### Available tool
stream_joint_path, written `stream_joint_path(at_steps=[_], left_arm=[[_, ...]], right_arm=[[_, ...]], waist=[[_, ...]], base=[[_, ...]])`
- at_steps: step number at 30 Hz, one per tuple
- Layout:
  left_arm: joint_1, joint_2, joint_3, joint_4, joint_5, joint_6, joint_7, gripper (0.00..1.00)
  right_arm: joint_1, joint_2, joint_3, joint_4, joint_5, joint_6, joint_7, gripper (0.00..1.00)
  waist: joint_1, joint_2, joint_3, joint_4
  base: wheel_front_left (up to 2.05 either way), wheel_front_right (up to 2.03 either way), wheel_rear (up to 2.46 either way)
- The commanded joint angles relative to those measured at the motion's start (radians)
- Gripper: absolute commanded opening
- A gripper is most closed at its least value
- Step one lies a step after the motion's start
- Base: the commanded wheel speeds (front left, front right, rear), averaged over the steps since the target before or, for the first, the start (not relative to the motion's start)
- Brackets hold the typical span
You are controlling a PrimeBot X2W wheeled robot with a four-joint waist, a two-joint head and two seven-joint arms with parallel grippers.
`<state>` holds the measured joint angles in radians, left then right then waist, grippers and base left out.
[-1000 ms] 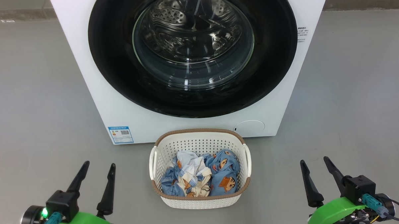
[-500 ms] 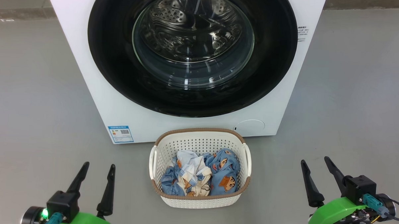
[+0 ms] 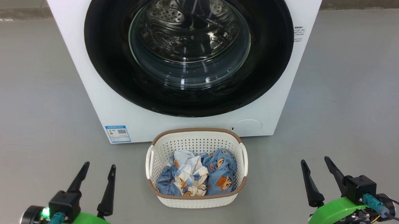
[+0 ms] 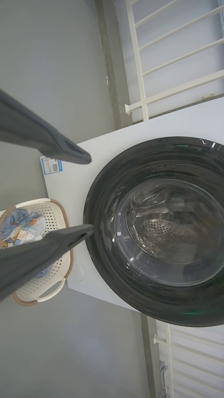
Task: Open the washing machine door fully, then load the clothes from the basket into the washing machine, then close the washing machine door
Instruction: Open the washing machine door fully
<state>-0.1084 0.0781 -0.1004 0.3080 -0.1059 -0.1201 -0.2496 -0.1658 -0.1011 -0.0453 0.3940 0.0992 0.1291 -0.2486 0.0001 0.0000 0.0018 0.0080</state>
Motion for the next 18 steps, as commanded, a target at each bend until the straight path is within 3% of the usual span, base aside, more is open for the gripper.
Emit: stream_joint_path(at_steps=[1,18], left_arm=[[-0.046,0.014,0.034,-0.022,0.01,-0.005,-0.012,1.0],[-0.051,0.005,0.053,-0.05,0.006,-0.004,-0.012,1.0]], right_arm=[[-0.039,-0.008,0.02,-0.026,0.0,0.002,-0.012,1.0],[-0.044,-0.008,0.014,-0.028,0.001,0.002,-0.012,1.0]], waist=[[-0.0001,0.0,0.0,0.0],[-0.0001,0.0,0.011,-0.001]], base=[[0.7,0.7,-1.4],[1.09,1.09,-2.18]])
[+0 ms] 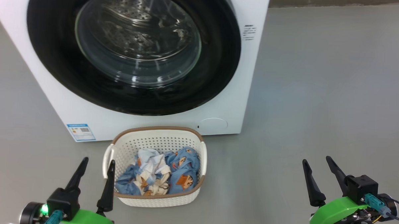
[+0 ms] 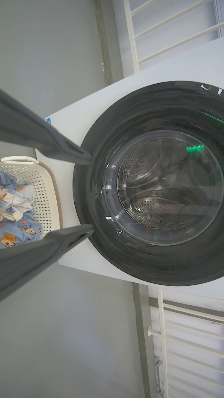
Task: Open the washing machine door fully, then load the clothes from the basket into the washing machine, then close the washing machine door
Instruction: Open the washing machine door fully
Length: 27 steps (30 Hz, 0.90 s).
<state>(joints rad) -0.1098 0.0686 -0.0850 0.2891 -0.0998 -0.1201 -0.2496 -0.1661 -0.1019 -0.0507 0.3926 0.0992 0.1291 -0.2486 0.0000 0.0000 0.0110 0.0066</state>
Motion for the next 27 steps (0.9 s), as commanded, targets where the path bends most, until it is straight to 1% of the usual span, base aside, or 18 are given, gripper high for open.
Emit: stream_joint_path(at_steps=[1,9,27], left_arm=[[-0.049,0.015,0.036,-0.033,0.002,-0.004,-0.012,1.0],[-0.043,0.016,0.032,-0.038,0.01,-0.005,-0.012,1.0],[-0.041,0.01,0.042,-0.033,0.013,-0.007,-0.012,1.0]], right_arm=[[-0.044,-0.007,0.019,-0.027,0.001,0.002,-0.012,1.0],[-0.047,-0.005,0.017,-0.028,0.001,0.002,-0.012,1.0],[-0.045,-0.003,0.012,-0.028,0.001,0.002,-0.013,1.0]], waist=[[0.0,0.0,0.002,0.0],[0.0,0.0,0.003,-0.003],[0.0,0.0,0.003,-0.005]], base=[[0.82,0.82,-1.63],[0.46,0.46,-0.93],[0.01,0.01,-0.02]])
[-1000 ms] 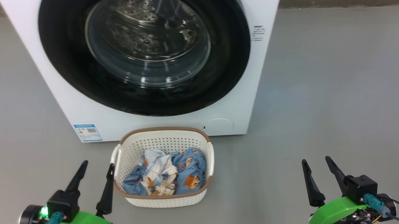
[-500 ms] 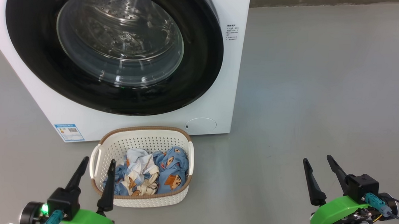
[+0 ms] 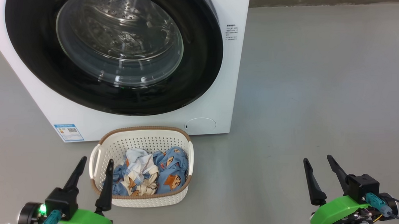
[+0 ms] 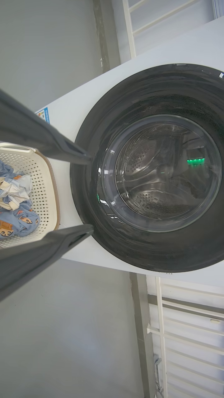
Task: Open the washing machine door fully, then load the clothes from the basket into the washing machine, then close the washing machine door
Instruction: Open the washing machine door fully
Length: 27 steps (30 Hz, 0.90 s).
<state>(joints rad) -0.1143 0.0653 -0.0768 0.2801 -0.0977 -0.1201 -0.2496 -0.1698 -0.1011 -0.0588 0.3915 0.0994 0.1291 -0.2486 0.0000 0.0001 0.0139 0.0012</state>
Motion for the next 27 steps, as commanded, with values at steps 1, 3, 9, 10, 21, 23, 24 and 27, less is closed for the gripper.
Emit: stream_joint_path(at_steps=[1,3,9,10,21,23,24,27], left_arm=[[-0.038,0.013,0.034,-0.023,0.012,-0.007,-0.012,1.0],[-0.039,0.013,0.034,-0.024,0.012,-0.007,-0.012,1.0],[-0.039,0.011,0.036,-0.027,0.017,-0.006,-0.012,1.0],[-0.039,0.011,0.037,-0.027,0.017,-0.006,-0.012,1.0],[-0.043,0.007,0.041,-0.034,0.017,-0.007,-0.012,1.0],[-0.046,0.006,0.041,-0.038,0.018,-0.006,-0.012,1.0],[-0.049,0.007,0.04,-0.04,0.024,-0.005,-0.012,1.0],[-0.057,0.007,0.037,-0.047,0.031,-0.002,-0.012,1.0]], right_arm=[[-0.041,-0.004,0.02,-0.027,0.001,0.002,-0.013,1.0],[-0.041,-0.003,0.019,-0.029,0.001,0.002,-0.013,1.0],[-0.042,-0.004,0.016,-0.033,0.004,0.002,-0.013,0.0],[-0.042,-0.004,0.016,-0.034,0.006,0.002,-0.013,0.0],[-0.047,-0.012,0.025,-0.036,0.044,0.002,-0.013,0.0],[-0.055,-0.001,0.022,-0.027,0.112,0.002,-0.003,0.0],[-0.063,0.008,0.023,-0.023,0.177,0.002,0.009,0.0],[-0.092,0.03,0.014,-0.024,0.448,0.002,0.084,0.0]], waist=[[0.0,-0.0001,0.001,0.0],[0.0,-0.0001,0.003,0.0],[0.0,-0.0001,0.006,-0.001],[0.0,-0.0001,0.006,-0.001],[0.0,-0.0001,0.017,-0.002],[0.0,-0.0001,0.024,-0.002],[0.0,-0.0001,0.029,-0.002],[0.0,-0.0001,0.046,-0.002]], base=[[0.0,0.0,0.0],[0.0,0.0,0.0],[0.0,0.0,0.0],[0.0,0.0,0.0],[0.0,0.0,0.0],[0.0,0.0,0.0],[0.0,0.0,0.0],[0.0,0.0,0.0]])
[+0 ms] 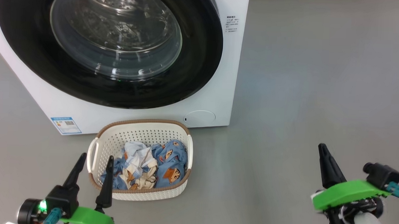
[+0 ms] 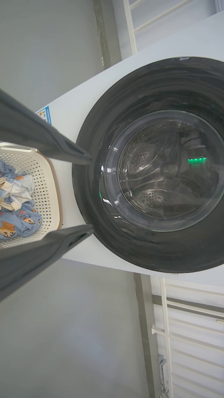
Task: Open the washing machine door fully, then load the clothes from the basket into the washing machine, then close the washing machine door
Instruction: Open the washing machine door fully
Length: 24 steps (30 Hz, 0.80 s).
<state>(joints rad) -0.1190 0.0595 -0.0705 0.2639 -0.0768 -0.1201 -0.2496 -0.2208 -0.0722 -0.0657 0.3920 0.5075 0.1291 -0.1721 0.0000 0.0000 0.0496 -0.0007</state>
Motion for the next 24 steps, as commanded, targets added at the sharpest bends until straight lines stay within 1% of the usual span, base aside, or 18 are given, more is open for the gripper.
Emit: stream_joint_path(at_steps=[1,3,4,6,8,12,18,24], left_arm=[[-0.055,0.012,0.03,-0.033,0.012,-0.002,-0.012,1.0],[-0.061,0.011,0.028,-0.037,0.013,-0.001,-0.012,1.0],[-0.061,0.011,0.028,-0.037,0.013,-0.001,-0.012,1.0],[-0.068,0.01,0.027,-0.041,0.013,-0.001,-0.012,1.0],[-0.077,0.008,0.025,-0.045,0.012,0.0,-0.012,1.0],[-0.097,0.006,0.021,-0.055,0.011,0.001,-0.012,1.0],[-0.14,0.001,0.009,-0.072,0.014,0.005,-0.012,1.0],[-0.182,-0.003,-0.001,-0.092,0.014,0.015,-0.012,1.0]], right_arm=[[-0.051,0.004,0.015,-0.029,0.13,0.002,0.037,0.0],[-0.07,0.007,-0.007,-0.032,0.295,0.002,0.098,0.0],[-0.07,0.007,-0.007,-0.032,0.295,0.002,0.098,0.0],[-0.092,0.009,-0.035,-0.031,0.443,0.002,0.161,0.0],[-0.117,0.009,-0.065,-0.019,0.561,0.002,0.219,0.0],[-0.189,0.008,-0.127,0.032,0.753,0.002,0.331,0.0],[-0.344,-0.007,-0.191,0.148,0.93,0.002,0.477,0.0],[-0.521,-0.031,-0.203,0.239,1.024,0.002,0.604,0.0]], waist=[[0.0,0.0,0.017,0.0],[0.0,0.0,0.029,0.001],[0.0,0.0,0.029,0.001],[0.0,0.0,0.043,0.002],[0.0,0.0,0.06,0.004],[0.0,0.0,0.098,0.009],[0.0,0.0,0.171,0.029],[0.0,0.0,0.245,0.054]], base=[[0.0,0.0,0.0],[0.0,0.0,0.0],[0.0,0.0,0.0],[0.0,0.0,0.0],[0.0,0.0,0.0],[0.0,0.0,0.0],[0.0,0.0,0.0],[0.0,0.0,0.0]])
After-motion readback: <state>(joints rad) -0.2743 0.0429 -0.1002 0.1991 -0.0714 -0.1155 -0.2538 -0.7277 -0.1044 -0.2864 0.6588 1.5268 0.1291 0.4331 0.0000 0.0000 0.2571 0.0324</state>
